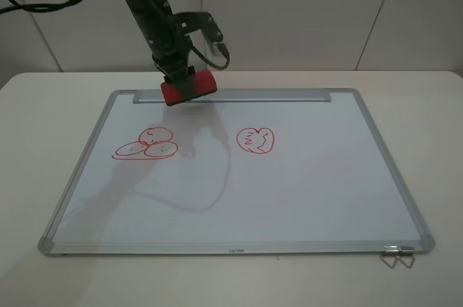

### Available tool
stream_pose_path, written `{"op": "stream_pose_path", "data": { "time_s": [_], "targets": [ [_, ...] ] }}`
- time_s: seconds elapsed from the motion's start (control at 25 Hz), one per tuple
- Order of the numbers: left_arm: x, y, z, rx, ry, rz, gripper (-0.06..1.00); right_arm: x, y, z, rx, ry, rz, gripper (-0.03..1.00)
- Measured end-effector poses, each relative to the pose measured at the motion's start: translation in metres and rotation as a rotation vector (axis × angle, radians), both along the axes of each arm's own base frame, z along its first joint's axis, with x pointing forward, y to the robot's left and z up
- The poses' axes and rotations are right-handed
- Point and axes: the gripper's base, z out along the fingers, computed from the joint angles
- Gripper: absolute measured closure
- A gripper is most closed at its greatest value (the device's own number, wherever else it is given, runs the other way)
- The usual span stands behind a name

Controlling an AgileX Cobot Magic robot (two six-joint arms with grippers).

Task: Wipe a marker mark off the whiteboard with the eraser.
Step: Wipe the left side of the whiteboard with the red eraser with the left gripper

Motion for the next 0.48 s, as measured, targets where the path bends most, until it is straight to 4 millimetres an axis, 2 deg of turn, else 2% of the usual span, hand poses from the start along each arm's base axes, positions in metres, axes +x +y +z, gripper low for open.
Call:
{"op": "stream_pose_path", "data": {
  "time_s": [0.08, 0.28, 0.48],
  "targets": [
    [0.000, 0.007, 0.012, -0.042, 0.016, 0.199, 0.38, 0.000, 0.000, 0.000, 0.000, 0.000, 0.000, 0.24],
    [-0.001, 0.028, 0.028, -0.034, 0.052, 0.661, 0.38, 0.000, 0.000, 0.000, 0.000, 0.000, 0.000, 0.24],
    [-0.016, 0.042, 0.034, -0.025, 0.074, 0.814, 0.38, 0.000, 0.000, 0.000, 0.000, 0.000, 0.000, 0.24]
  ]
}}
